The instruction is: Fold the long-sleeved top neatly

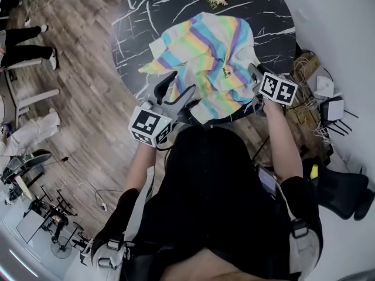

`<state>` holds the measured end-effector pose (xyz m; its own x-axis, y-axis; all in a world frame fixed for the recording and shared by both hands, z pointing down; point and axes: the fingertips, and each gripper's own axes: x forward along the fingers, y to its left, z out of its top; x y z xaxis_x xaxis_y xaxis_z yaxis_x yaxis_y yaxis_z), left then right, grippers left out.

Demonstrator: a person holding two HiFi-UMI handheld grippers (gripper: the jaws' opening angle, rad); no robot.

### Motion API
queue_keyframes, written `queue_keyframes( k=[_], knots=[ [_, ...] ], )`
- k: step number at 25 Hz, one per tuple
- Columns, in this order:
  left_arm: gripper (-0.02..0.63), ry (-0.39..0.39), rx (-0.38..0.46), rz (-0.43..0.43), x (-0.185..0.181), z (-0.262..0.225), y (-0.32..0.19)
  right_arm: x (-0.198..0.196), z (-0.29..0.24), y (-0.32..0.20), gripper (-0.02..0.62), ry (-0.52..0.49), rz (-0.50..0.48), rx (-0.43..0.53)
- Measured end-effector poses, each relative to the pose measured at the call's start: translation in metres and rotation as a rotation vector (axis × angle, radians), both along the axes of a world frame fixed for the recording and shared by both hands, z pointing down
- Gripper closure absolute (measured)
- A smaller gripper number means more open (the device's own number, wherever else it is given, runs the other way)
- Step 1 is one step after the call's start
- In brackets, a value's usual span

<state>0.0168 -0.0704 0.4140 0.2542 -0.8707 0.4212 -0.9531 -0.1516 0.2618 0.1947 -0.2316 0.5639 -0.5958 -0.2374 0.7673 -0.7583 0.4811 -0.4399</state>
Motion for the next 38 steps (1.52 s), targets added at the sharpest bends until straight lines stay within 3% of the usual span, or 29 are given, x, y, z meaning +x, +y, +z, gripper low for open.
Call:
queue_keyframes(
  k=[6,16,25,38],
  knots=[
    [0.344,0.016,-0.008,0.032,0.013,0.007,-0.012,0.009,0.003,0.024,0.572,0.032,-0.084,0.001],
    [0.360,0.001,-0.023,0.167,0.060,0.013,-0.048,0.034,-0.047,0.056,0.581,-0.030,-0.266,0.294],
    [0.387,-0.179,-0.037,0.460,0.117,0.020,-0.114,0.088,-0.057,0.085,0.581,-0.021,-0.236,0.337],
    [0.446,-0.371,-0.058,0.783,0.157,0.049,-0.187,0.096,-0.053,0.108,0.581,0.075,-0.156,0.392]
  ],
)
